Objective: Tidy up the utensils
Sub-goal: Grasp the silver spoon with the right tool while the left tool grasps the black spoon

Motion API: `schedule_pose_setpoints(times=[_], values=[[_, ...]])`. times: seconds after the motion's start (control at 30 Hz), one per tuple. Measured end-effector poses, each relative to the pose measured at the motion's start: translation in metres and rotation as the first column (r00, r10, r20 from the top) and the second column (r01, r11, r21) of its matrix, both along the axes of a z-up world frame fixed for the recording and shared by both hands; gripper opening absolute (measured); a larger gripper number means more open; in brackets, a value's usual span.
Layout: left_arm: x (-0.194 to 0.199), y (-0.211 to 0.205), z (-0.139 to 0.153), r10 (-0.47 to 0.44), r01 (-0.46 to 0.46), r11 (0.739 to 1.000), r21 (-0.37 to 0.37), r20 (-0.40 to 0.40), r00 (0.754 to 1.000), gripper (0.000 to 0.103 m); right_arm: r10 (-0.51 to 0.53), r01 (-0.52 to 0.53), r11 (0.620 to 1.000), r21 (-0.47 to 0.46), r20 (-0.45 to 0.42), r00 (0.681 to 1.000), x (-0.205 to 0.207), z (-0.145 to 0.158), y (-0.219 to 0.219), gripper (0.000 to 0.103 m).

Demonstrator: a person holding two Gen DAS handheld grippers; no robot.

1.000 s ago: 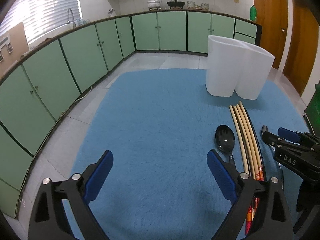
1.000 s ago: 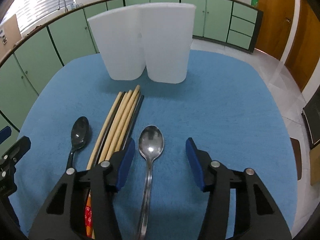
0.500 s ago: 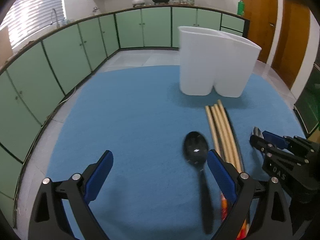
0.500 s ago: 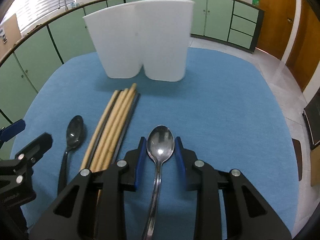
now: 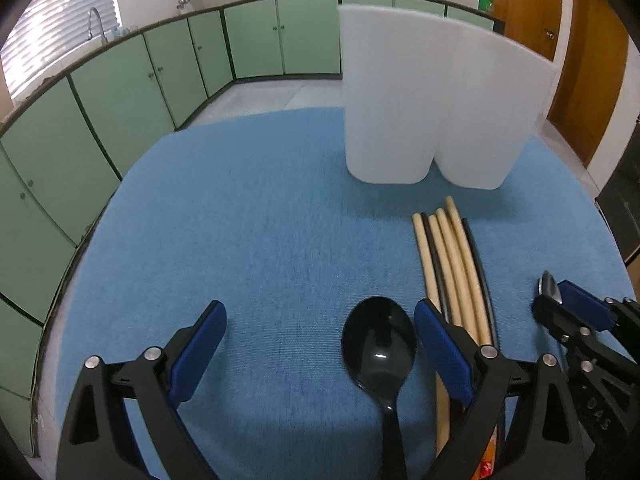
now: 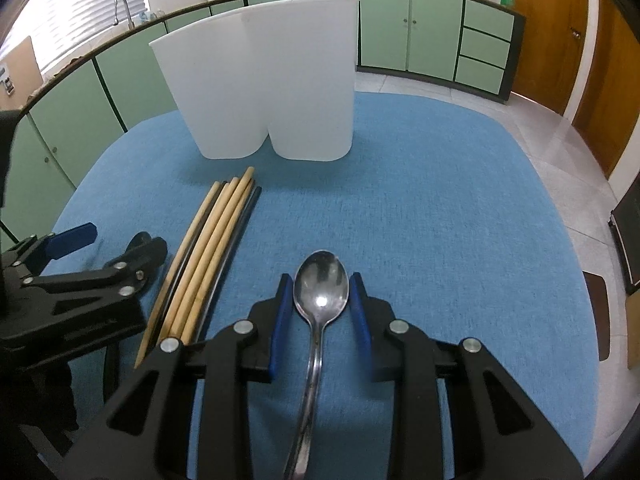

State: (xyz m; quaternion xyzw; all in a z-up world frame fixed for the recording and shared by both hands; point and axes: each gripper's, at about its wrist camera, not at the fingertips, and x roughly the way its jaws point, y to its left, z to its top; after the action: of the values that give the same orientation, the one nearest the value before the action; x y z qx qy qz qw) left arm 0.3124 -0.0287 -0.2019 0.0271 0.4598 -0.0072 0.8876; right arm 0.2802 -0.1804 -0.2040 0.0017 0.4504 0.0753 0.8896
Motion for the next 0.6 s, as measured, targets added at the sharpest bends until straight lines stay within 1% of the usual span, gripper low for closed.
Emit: schedule_pose_setpoints(times=[0.13, 0.17, 0.2, 0.23, 0.27, 0.3, 0.37, 0.4, 0.47, 0.53, 0.6], values=[[0.003, 0.005, -0.002, 0.001, -0.001, 1.000, -0.027, -0.006, 1.000, 0.093, 0.008, -0.008, 1.000, 0.007, -0.018, 1.000, 0.004, 0.003, -0.003, 0.030], [0.004, 0.005, -0.002, 0.000, 0.000, 1.000, -0.030, -0.007, 1.000, 0.090, 0.011, -0.010, 1.000, 0.013, -0.026, 1.000, 0.006, 0.005, -0.004, 0.031], [0.005, 0.005, 0.000, -0.007, 0.006, 0.999, -0.039, -0.008, 1.000, 0.088, 0.011, -0.010, 1.000, 0.026, -0.039, 0.999, 0.007, 0.006, -0.005, 0.036], [0.005, 0.007, 0.001, -0.011, 0.011, 0.999, -0.048, -0.009, 1.000, 0.083, 0.009, -0.008, 0.999, 0.032, -0.048, 0.999, 0.009, 0.008, -0.006, 0.041], [0.006, 0.006, 0.004, -0.022, 0.022, 0.998, -0.062, -0.008, 1.000, 0.076, 0.006, -0.004, 0.999, 0.032, -0.055, 0.998, 0.011, 0.009, -0.006, 0.042], [0.006, 0.008, 0.005, -0.034, 0.033, 0.997, -0.072, -0.009, 0.999, 0.072, 0.004, -0.002, 1.000, 0.027, -0.061, 0.998, 0.012, 0.010, -0.004, 0.042], [0.008, 0.005, 0.008, -0.055, 0.054, 0.995, -0.085, -0.014, 0.998, 0.059, 0.003, -0.002, 1.000, 0.010, -0.083, 0.997, 0.016, 0.009, -0.003, 0.037], [0.007, 0.003, 0.009, -0.065, 0.063, 0.994, -0.088, -0.015, 0.998, 0.055, -0.001, 0.001, 1.000, -0.008, -0.087, 0.996, 0.018, 0.010, -0.003, 0.029], [0.008, -0.001, 0.010, -0.089, 0.087, 0.991, -0.097, -0.013, 0.996, 0.034, -0.003, 0.003, 1.000, 0.002, -0.101, 0.995, 0.021, 0.010, -0.001, 0.028], [0.010, -0.002, 0.011, -0.101, 0.099, 0.989, -0.113, -0.016, 0.995, 0.033, 0.000, 0.003, 1.000, 0.021, -0.110, 0.994, 0.023, 0.012, -0.004, 0.028], [0.010, 0.001, 0.014, -0.115, 0.113, 0.986, -0.127, -0.009, 0.993, 0.033, 0.001, 0.003, 0.999, 0.040, -0.100, 0.995, 0.021, 0.015, -0.009, 0.027]])
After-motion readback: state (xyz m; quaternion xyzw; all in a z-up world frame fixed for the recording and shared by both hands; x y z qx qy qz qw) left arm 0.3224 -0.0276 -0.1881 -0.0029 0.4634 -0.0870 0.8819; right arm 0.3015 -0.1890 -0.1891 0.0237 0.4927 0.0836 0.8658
